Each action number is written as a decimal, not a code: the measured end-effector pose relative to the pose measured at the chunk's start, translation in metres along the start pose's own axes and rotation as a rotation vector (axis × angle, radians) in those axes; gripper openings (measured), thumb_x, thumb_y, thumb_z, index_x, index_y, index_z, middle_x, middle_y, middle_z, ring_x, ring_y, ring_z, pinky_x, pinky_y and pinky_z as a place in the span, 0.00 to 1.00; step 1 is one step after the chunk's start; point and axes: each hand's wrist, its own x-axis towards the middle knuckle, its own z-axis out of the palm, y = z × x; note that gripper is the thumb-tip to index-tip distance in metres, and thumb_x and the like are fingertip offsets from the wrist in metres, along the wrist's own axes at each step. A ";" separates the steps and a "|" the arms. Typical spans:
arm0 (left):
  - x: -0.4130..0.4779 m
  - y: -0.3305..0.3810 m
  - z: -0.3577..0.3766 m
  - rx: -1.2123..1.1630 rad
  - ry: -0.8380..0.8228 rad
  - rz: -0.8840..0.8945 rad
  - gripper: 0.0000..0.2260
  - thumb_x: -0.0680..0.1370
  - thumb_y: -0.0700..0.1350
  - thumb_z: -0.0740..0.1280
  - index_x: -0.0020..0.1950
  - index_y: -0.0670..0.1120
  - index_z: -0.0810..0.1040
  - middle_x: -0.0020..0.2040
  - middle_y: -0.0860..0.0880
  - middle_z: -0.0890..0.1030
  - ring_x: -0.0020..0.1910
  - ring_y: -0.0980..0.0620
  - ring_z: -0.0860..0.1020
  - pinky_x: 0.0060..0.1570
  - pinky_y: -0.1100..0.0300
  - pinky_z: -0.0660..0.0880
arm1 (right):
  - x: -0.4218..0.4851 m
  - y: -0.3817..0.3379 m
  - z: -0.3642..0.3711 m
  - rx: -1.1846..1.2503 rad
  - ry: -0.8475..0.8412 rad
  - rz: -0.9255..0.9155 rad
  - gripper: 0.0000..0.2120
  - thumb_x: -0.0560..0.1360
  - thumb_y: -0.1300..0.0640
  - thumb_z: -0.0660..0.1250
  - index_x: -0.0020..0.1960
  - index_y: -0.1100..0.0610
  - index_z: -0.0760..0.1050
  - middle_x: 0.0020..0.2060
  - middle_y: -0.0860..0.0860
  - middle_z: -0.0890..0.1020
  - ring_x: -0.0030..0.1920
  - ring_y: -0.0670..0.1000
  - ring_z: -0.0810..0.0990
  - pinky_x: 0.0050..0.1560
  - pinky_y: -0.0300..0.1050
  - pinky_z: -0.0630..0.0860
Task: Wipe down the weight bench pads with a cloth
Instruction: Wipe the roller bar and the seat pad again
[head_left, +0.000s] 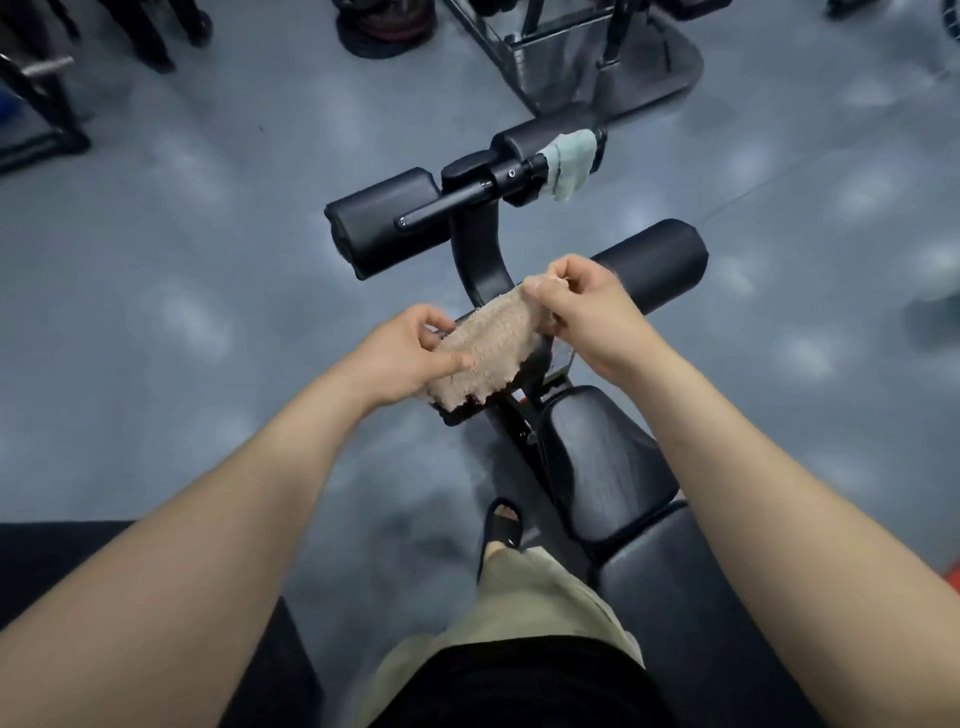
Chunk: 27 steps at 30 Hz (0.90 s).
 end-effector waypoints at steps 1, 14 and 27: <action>0.019 0.010 -0.007 0.059 0.005 -0.016 0.15 0.73 0.52 0.78 0.56 0.50 0.79 0.46 0.51 0.81 0.42 0.54 0.77 0.42 0.62 0.75 | 0.021 -0.004 -0.008 0.014 0.007 0.015 0.12 0.79 0.59 0.70 0.40 0.54 0.70 0.30 0.46 0.76 0.32 0.46 0.74 0.39 0.43 0.76; 0.145 0.061 -0.049 -0.457 -0.148 -0.216 0.16 0.83 0.54 0.64 0.54 0.41 0.81 0.48 0.40 0.85 0.47 0.42 0.84 0.51 0.50 0.83 | 0.131 -0.035 -0.039 -0.009 -0.023 0.086 0.06 0.70 0.60 0.63 0.38 0.52 0.67 0.40 0.56 0.73 0.44 0.55 0.74 0.50 0.54 0.72; 0.237 0.075 -0.064 -0.109 -0.479 -0.038 0.10 0.68 0.48 0.72 0.42 0.43 0.78 0.39 0.46 0.78 0.40 0.48 0.76 0.38 0.58 0.71 | 0.143 -0.053 -0.033 -0.201 0.402 0.204 0.10 0.73 0.59 0.66 0.47 0.51 0.86 0.36 0.45 0.83 0.39 0.45 0.78 0.43 0.36 0.72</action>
